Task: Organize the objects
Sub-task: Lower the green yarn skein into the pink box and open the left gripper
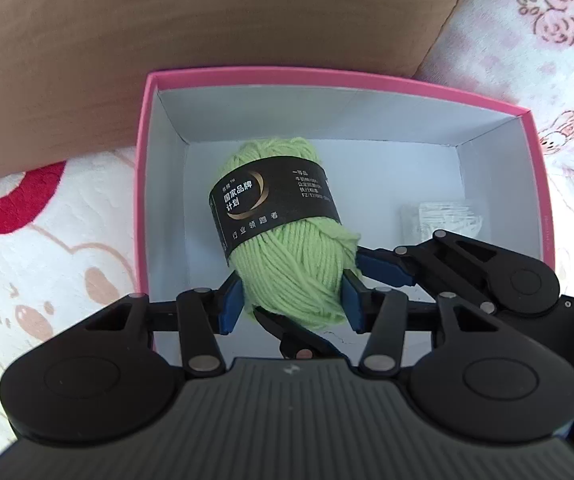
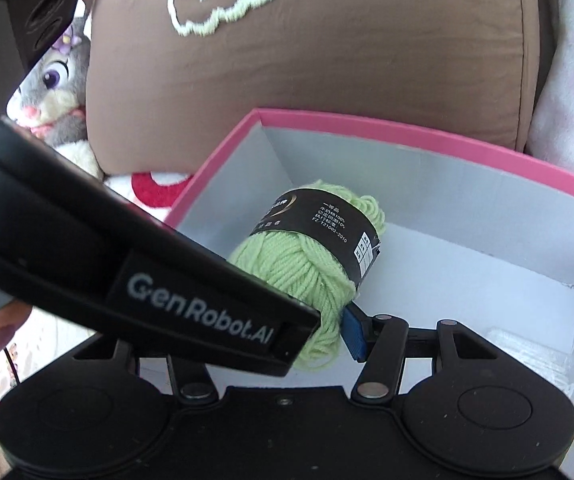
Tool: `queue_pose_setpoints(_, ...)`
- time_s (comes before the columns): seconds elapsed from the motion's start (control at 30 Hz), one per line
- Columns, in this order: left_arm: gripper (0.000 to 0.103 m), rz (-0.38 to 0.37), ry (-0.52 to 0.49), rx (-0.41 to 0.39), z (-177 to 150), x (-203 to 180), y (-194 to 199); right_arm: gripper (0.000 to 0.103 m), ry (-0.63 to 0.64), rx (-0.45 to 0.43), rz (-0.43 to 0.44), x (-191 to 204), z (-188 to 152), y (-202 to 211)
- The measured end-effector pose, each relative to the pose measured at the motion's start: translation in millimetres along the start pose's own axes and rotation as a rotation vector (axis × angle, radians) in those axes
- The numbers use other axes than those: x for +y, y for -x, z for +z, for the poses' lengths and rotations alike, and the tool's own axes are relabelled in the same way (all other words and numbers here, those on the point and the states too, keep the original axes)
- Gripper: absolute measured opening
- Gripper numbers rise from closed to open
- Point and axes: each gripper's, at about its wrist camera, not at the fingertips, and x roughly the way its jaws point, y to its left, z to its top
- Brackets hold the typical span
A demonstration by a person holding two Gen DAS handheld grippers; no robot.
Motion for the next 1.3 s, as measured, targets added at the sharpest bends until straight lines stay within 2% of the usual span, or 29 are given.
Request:
queue_pose_setpoints(0.2, 0.046, 0.050, -0.031, 0.001, 1.3, -1.7, -9.5, 0.063, 0.011, 0.037, -0.001, 0.7, 3.4, -10.0)
queue_pose_setpoints(0.43, 0.045, 0.107, -0.040, -0.046, 0.8, -6.7, -8.7, 0.063, 0.002, 0.002, 0.000, -2.7, 7.5, -2.4)
queue_pose_setpoints(0.63, 0.045, 0.092, -0.035, -0.067, -0.2, -4.5, 0.8, 0.047, 0.021, -0.016, -0.012, 3.1, 10.0, -4.5)
queue_pose_setpoints(1.0, 0.045, 0.111, 0.008, -0.070, 5.5, 6.2, 0.9, 0.045, 0.033, 0.014, -0.045, 24.9, 15.0, -25.0)
queue_pose_setpoints(1.13, 0.033, 0.123, 0.015, -0.096, 9.6, 4.4, -5.5, 0.045, 0.011, 0.022, -0.068, 27.2, 15.6, -30.2)
queue_pose_setpoints(1.3, 0.028, 0.112, 0.036, -0.123, 8.4, 8.2, -5.8, 0.046, 0.006, 0.000, -0.047, 27.4, 13.2, -22.4)
